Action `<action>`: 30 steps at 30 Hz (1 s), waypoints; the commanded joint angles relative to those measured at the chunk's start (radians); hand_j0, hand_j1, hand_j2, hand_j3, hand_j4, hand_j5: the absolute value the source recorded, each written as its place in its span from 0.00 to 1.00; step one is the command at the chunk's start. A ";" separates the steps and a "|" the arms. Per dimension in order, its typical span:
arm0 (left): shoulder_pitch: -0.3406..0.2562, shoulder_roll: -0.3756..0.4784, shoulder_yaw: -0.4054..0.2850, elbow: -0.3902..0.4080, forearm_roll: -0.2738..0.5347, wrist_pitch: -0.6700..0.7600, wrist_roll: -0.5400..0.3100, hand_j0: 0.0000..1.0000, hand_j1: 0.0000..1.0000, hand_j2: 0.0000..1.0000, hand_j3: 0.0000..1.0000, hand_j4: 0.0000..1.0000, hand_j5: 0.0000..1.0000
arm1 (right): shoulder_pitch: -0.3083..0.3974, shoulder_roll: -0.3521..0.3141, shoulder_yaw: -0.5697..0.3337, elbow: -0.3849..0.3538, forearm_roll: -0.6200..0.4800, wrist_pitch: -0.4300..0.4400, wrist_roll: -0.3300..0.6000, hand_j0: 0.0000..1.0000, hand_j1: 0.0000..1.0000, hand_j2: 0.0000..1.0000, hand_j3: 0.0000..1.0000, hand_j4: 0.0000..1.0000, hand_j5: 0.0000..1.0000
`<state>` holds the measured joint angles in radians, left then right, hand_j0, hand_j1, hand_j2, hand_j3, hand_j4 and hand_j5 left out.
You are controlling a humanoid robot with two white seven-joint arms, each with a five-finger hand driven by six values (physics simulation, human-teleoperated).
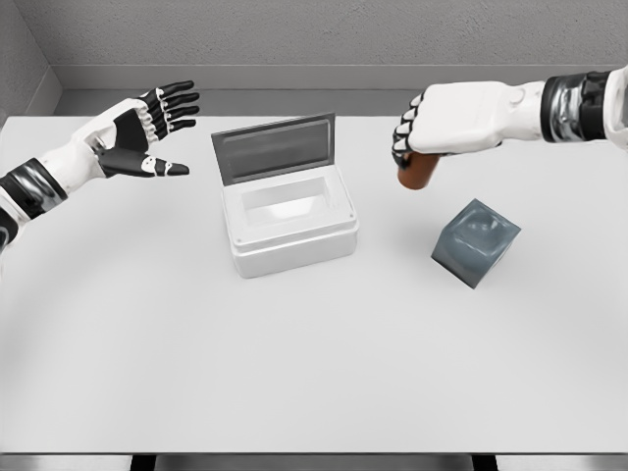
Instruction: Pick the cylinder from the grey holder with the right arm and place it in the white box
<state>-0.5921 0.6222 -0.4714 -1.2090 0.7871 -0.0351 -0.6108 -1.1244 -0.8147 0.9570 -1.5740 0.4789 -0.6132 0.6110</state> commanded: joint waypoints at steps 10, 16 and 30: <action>0.000 0.002 0.000 0.000 0.006 0.000 0.000 1.00 1.00 1.00 1.00 1.00 1.00 | -0.015 0.098 0.003 0.054 0.015 0.002 0.000 0.52 0.52 0.52 0.52 0.52 0.52; 0.002 0.004 0.000 -0.001 0.006 0.000 0.000 1.00 1.00 1.00 1.00 1.00 1.00 | -0.021 0.132 0.005 0.069 0.015 0.002 0.000 0.52 0.52 0.52 0.52 0.52 0.52; 0.000 0.002 -0.001 0.000 0.006 0.000 0.000 1.00 1.00 1.00 1.00 1.00 1.00 | -0.021 0.226 0.006 0.111 0.040 0.002 0.000 0.52 0.52 0.52 0.52 0.52 0.52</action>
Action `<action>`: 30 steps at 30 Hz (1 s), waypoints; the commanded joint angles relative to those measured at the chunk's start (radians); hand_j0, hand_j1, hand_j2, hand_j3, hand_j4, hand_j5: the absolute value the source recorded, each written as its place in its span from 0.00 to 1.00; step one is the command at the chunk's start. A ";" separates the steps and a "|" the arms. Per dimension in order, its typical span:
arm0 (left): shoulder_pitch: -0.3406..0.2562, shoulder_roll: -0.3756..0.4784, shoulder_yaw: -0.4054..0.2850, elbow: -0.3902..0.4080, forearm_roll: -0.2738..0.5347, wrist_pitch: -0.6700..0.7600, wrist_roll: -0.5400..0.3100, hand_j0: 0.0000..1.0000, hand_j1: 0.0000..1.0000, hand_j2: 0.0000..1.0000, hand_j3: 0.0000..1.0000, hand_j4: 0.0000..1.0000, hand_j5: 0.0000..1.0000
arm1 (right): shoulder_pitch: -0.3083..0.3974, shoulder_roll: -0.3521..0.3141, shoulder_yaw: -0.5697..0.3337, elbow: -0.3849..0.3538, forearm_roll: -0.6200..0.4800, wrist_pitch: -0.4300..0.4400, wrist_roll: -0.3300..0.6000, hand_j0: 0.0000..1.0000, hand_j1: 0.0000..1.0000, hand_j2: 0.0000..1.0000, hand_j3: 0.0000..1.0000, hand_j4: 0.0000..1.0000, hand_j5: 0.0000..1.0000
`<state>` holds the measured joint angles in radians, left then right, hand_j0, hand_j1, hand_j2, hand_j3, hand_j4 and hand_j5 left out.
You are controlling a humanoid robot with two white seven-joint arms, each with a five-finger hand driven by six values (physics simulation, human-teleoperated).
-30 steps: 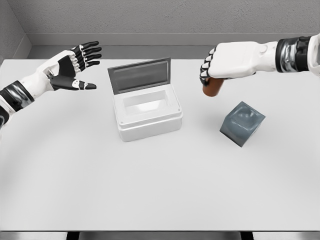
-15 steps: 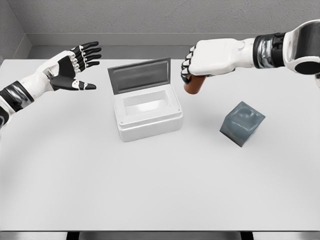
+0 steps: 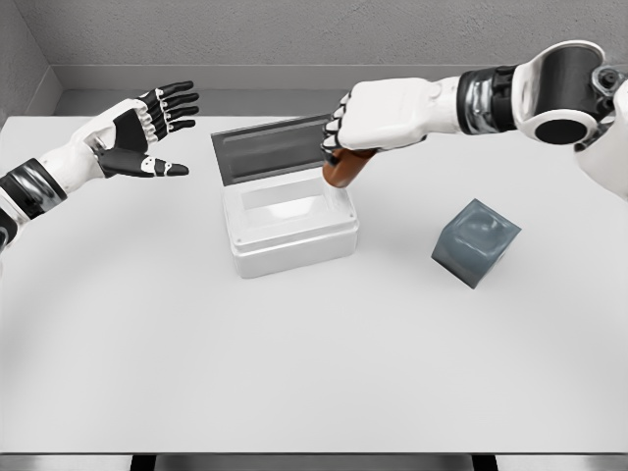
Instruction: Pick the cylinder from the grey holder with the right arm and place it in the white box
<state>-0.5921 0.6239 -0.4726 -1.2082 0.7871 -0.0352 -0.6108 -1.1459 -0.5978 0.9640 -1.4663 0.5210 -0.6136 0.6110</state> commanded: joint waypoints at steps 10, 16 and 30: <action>-0.002 0.000 -0.009 -0.001 0.006 0.000 0.000 1.00 1.00 1.00 1.00 1.00 1.00 | 0.000 0.055 0.004 0.034 0.013 0.003 0.000 0.52 0.52 0.52 0.52 0.52 0.52; -0.002 0.000 -0.014 -0.001 0.006 0.000 0.000 1.00 1.00 1.00 1.00 1.00 1.00 | 0.000 0.084 0.004 0.075 0.034 0.003 0.000 0.54 0.54 0.54 0.54 0.54 0.54; -0.003 -0.001 -0.014 -0.001 0.006 0.000 0.000 1.00 1.00 1.00 1.00 1.00 1.00 | 0.002 0.099 -0.007 0.075 0.062 0.003 0.000 1.00 1.00 1.00 1.00 1.00 1.00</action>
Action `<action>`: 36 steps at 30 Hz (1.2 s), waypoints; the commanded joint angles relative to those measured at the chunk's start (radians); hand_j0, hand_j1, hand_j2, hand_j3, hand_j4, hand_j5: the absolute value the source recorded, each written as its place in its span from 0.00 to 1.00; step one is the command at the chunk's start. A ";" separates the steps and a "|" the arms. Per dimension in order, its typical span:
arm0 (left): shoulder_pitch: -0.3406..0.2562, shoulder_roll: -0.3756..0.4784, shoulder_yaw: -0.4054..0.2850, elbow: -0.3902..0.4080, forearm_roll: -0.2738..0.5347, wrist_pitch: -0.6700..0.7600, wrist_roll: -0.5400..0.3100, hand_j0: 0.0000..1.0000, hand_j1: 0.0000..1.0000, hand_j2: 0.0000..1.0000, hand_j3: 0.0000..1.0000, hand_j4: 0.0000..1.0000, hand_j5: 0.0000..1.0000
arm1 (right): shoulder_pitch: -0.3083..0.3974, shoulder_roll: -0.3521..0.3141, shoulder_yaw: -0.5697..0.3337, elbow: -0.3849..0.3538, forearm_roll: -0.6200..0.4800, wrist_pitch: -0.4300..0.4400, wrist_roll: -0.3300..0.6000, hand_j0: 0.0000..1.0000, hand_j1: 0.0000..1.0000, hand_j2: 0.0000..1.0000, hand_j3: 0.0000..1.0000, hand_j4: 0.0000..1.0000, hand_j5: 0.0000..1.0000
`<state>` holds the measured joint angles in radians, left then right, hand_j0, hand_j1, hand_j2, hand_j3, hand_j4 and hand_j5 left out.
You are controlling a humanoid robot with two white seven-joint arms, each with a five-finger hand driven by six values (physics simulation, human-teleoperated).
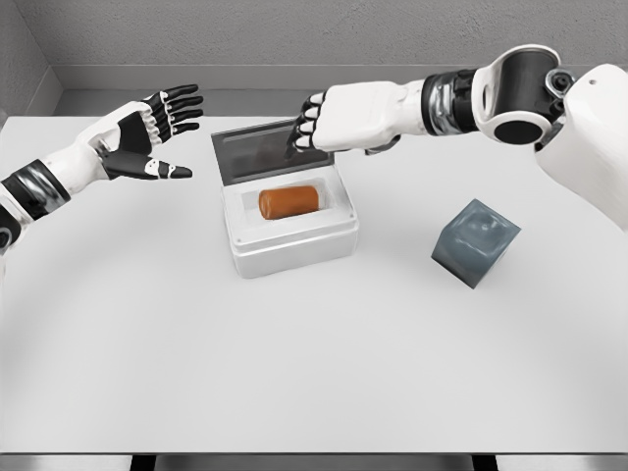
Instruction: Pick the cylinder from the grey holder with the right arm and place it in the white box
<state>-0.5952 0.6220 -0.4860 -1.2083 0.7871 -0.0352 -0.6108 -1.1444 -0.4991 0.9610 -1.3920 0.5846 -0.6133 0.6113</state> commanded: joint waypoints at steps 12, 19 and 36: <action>-0.003 -0.033 -0.026 -0.002 0.004 0.001 0.000 1.00 1.00 1.00 1.00 1.00 1.00 | 0.089 -0.394 -0.143 -0.265 -0.083 0.002 0.000 1.00 1.00 1.00 1.00 1.00 1.00; 0.006 -0.039 -0.028 -0.028 0.004 0.000 0.000 1.00 1.00 1.00 1.00 1.00 1.00 | 0.400 -0.506 -0.481 -0.265 -0.285 0.002 0.000 1.00 1.00 1.00 1.00 1.00 1.00; 0.074 0.030 -0.016 -0.205 0.011 0.000 0.000 1.00 1.00 1.00 1.00 1.00 1.00 | 0.854 -0.242 -0.923 -0.255 -0.483 0.002 0.000 1.00 1.00 1.00 1.00 1.00 1.00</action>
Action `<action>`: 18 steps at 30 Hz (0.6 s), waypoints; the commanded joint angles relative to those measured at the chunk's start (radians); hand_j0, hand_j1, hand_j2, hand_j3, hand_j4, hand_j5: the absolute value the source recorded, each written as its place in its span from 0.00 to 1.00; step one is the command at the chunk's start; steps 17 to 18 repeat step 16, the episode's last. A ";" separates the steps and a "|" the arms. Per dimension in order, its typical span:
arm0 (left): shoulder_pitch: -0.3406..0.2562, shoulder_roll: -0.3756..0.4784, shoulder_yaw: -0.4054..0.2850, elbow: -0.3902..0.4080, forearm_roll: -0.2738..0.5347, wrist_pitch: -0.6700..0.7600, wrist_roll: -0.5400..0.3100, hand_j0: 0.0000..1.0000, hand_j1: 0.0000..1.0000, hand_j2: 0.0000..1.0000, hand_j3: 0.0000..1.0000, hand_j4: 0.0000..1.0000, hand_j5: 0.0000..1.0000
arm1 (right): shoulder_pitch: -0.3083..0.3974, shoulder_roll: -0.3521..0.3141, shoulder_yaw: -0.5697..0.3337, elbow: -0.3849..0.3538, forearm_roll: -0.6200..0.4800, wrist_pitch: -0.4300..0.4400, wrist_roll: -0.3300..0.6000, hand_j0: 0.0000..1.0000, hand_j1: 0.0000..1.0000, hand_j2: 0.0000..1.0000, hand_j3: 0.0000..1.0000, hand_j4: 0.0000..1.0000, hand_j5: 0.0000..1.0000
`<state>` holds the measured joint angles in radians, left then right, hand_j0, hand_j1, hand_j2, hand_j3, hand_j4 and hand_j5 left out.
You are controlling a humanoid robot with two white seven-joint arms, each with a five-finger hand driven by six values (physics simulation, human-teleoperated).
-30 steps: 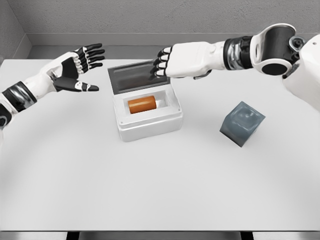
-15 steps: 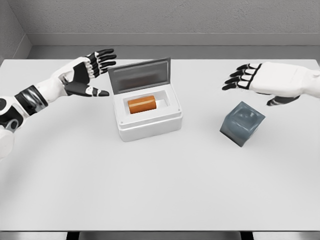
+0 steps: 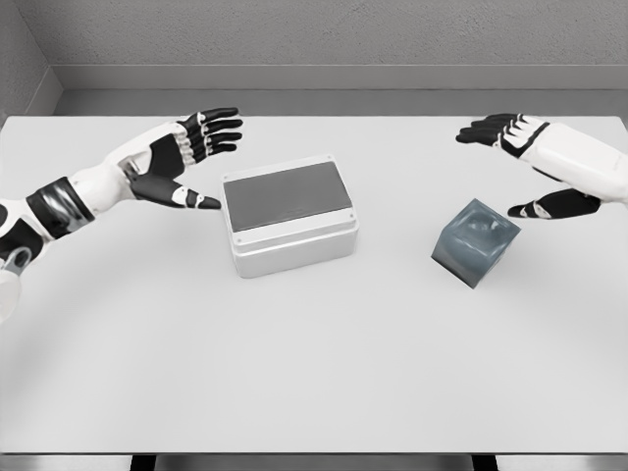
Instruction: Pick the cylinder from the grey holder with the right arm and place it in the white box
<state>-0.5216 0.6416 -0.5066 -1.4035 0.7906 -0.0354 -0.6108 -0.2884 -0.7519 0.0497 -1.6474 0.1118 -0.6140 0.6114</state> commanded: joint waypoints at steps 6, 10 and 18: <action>0.014 0.164 0.022 -0.008 0.007 -0.006 0.000 1.00 1.00 1.00 1.00 1.00 1.00 | 0.003 0.026 -0.010 -0.006 -0.011 0.003 -0.001 1.00 1.00 1.00 1.00 1.00 1.00; 0.038 0.289 0.022 -0.014 0.007 -0.008 0.000 1.00 1.00 1.00 1.00 1.00 1.00 | 0.003 0.032 -0.010 -0.008 -0.011 0.003 -0.001 1.00 1.00 1.00 1.00 1.00 1.00; 0.048 0.360 0.031 -0.012 0.015 -0.008 0.000 1.00 1.00 1.00 1.00 1.00 1.00 | 0.003 0.032 -0.010 -0.008 -0.011 0.003 -0.001 1.00 1.00 1.00 1.00 1.00 1.00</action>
